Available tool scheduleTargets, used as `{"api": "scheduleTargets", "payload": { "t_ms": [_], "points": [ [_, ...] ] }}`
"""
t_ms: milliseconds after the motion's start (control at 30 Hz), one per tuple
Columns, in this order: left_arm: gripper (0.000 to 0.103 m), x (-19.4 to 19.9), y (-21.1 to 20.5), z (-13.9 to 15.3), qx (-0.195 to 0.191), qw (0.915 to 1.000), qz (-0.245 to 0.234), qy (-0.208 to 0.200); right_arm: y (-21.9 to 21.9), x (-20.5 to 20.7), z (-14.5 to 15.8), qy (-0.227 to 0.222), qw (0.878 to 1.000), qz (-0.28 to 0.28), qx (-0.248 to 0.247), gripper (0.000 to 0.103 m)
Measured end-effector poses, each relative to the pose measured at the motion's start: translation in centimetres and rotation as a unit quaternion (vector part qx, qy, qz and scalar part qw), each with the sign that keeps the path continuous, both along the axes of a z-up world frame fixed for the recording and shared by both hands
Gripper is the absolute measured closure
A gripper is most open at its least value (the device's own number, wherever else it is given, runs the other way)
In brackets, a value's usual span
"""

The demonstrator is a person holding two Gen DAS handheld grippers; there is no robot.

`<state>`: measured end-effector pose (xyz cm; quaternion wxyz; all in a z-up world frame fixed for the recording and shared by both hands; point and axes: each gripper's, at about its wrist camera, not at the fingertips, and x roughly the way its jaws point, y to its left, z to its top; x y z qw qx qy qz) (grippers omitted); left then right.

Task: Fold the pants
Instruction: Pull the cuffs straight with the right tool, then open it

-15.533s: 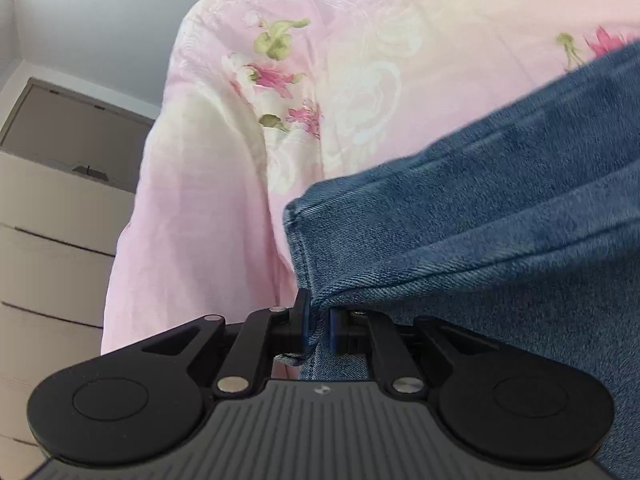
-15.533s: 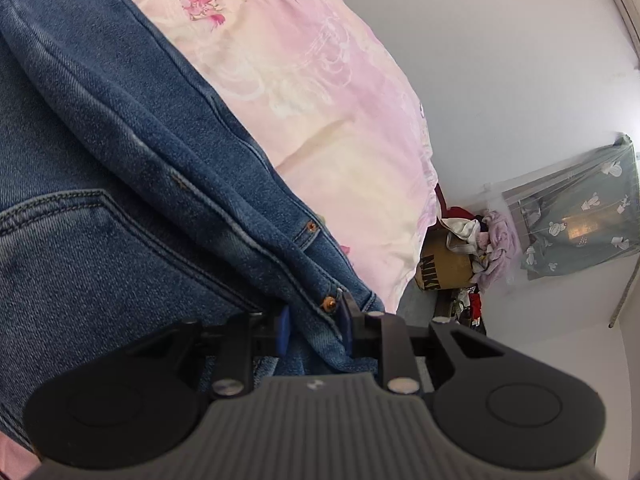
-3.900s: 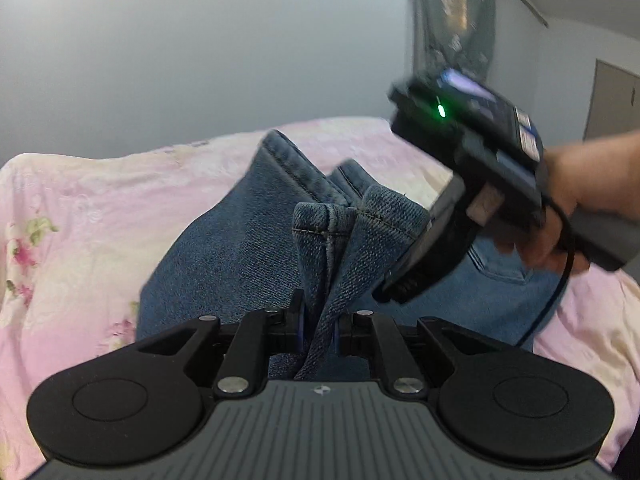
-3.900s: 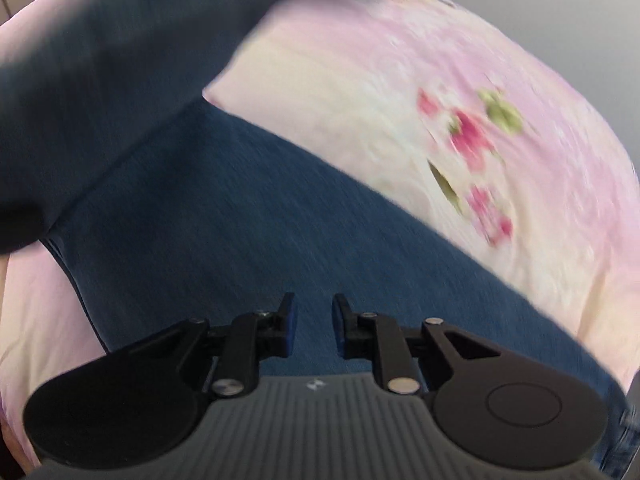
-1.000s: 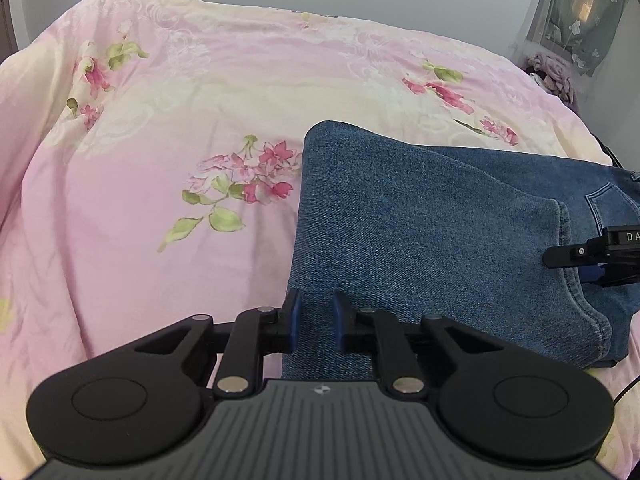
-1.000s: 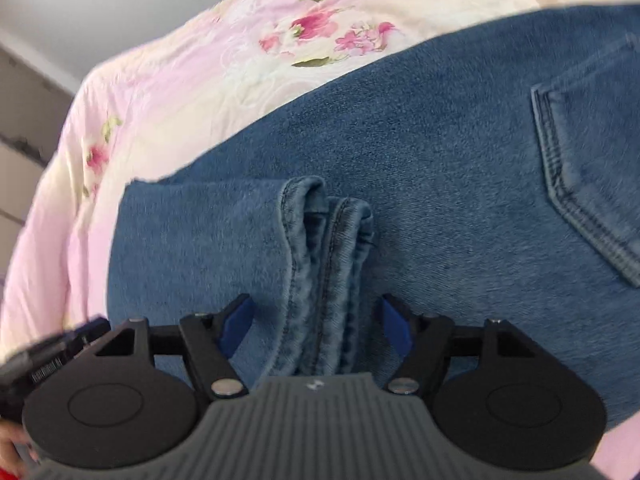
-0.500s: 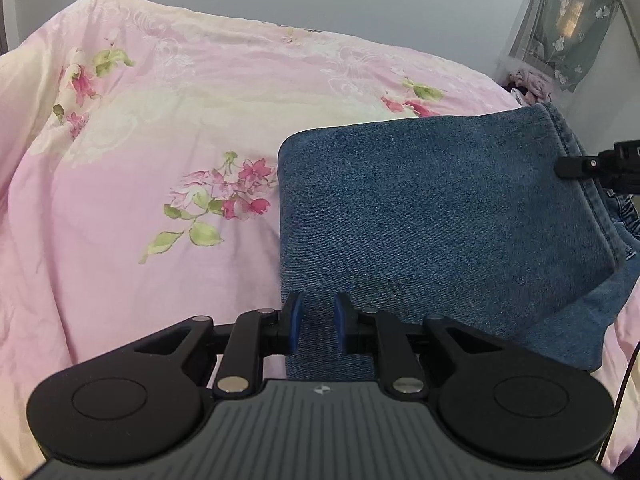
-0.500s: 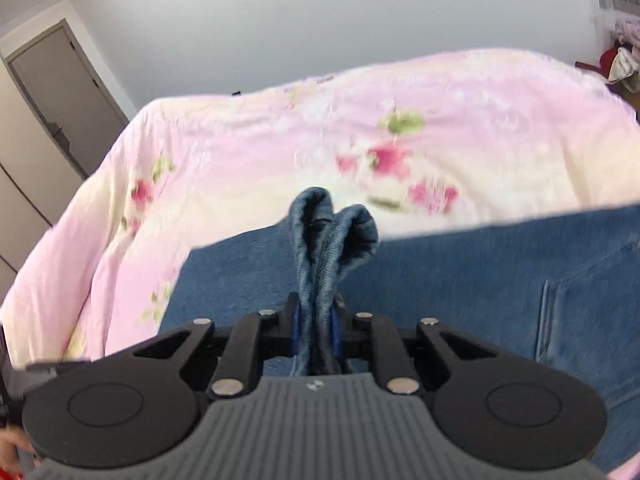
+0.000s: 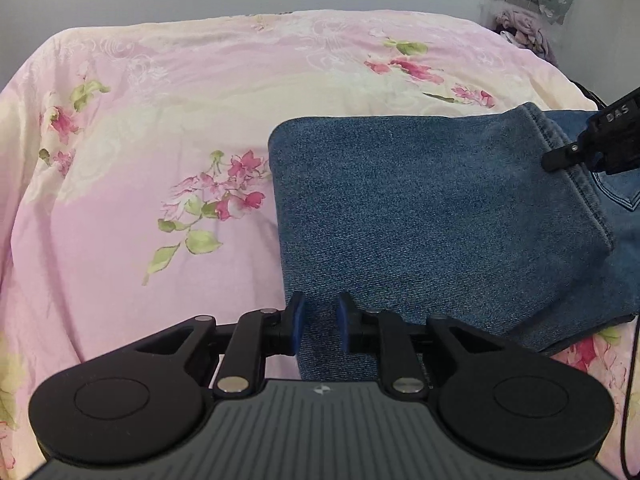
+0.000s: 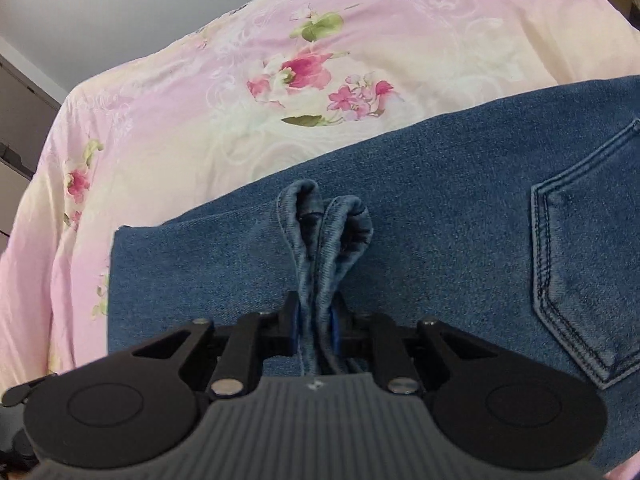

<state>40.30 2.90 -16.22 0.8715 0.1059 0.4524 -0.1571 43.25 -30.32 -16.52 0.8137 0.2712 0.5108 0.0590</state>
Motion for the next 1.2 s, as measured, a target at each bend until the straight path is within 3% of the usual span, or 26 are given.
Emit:
{"api": "scheduleTargets", "payload": {
  "t_ms": [67, 133, 200, 333, 433, 500, 667, 767, 867, 1067, 1200],
  "points": [
    [0.081, 0.3, 0.7, 0.6, -0.004, 0.9999, 0.015, -0.002, 0.2, -0.4, 1.5, 0.001, 1.0, 0.008, 0.012, 0.093],
    [0.081, 0.9, 1.4, 1.3, -0.038, 0.999, 0.024, 0.007, 0.7, -0.5, 1.9, -0.005, 1.0, 0.021, -0.014, 0.093],
    [0.082, 1.4, 1.1, 2.0, -0.05, 0.9984, 0.024, 0.001, 0.4, 0.2, 0.3, 0.016, 0.999, 0.018, -0.031, 0.093],
    [0.082, 3.4, -0.2, 2.6, -0.034, 0.9987, 0.031, -0.021, 0.5, 1.3, -3.2, 0.035, 0.998, 0.018, -0.056, 0.092],
    [0.082, 5.4, -0.9, 3.0, -0.038, 0.9983, 0.034, -0.029, 2.1, 1.3, -2.4, 0.014, 0.99, 0.069, -0.118, 0.085],
    [0.082, 6.5, -1.3, 3.4, -0.034, 0.9981, 0.033, -0.039, 2.5, 0.9, -1.0, -0.002, 0.983, 0.087, -0.16, 0.07],
    [0.084, 9.3, -2.9, 3.4, -0.016, 0.9987, 0.02, -0.044, 3.7, 0.9, 2.4, -0.086, 0.96, 0.136, -0.23, 0.07],
    [0.087, 10.7, -3.8, 2.2, -0.006, 0.9992, 0.02, -0.035, 5.2, 2.4, 2.4, -0.12, 0.949, 0.173, -0.236, 0.086],
    [0.088, 11.9, -4.0, 0.4, -0.001, 0.9994, 0.026, -0.021, 5.7, 4.4, 0.3, -0.092, 0.95, 0.169, -0.244, 0.101],
    [0.085, 13.2, -3.8, -4.4, -0.006, 0.9986, 0.047, 0.023, 3.8, 6.1, -3.5, -0.056, 0.965, 0.156, -0.202, 0.103],
    [0.084, 12.6, -4.0, -3.6, 0.001, 0.9981, 0.06, 0.016, 4.7, 5.9, -3.3, -0.059, 0.959, 0.165, -0.224, 0.103]
  ]
}}
